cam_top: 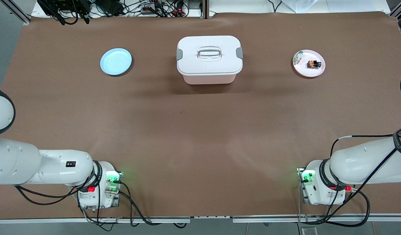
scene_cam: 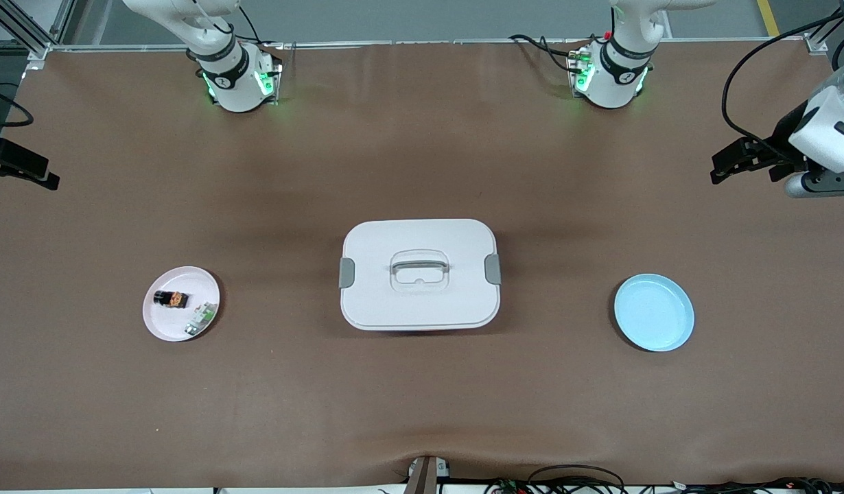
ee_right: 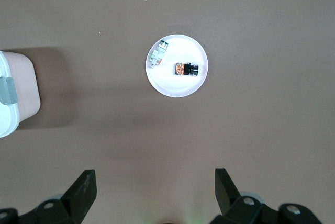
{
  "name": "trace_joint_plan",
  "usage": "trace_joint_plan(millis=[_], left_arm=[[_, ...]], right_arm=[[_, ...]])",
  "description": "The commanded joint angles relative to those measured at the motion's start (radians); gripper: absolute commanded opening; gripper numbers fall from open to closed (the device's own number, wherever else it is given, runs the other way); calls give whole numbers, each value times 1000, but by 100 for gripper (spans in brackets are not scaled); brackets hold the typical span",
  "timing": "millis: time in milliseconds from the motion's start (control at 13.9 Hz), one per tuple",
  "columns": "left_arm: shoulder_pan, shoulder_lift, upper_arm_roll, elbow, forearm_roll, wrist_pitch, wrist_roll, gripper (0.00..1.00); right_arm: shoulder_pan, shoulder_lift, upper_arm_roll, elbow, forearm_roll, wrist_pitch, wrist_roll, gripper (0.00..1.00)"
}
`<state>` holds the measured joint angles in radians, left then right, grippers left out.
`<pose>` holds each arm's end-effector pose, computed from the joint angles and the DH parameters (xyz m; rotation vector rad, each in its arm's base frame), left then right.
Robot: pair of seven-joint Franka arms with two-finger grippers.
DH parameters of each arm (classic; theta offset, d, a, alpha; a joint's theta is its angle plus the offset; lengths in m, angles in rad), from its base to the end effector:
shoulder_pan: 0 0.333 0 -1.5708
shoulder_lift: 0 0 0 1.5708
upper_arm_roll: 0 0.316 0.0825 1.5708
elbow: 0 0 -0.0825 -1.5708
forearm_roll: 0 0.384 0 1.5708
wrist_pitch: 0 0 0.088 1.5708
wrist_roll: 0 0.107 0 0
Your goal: Transfer orange switch to right arm and place
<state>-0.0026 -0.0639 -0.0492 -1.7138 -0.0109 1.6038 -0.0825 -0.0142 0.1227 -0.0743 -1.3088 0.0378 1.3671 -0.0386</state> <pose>0.5337 -0.0296 0.5945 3.1357 0.0494 -0.0731 0.5687 -0.0425 0.6593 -3.1072 0.0671 0.0967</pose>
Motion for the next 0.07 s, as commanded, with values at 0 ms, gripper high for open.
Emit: trace_joint_plan(millis=[0], left_arm=[[0, 15, 0, 31, 15, -25, -6, 100]], right_arm=[[-12, -17, 5, -7, 19, 1, -1, 100]])
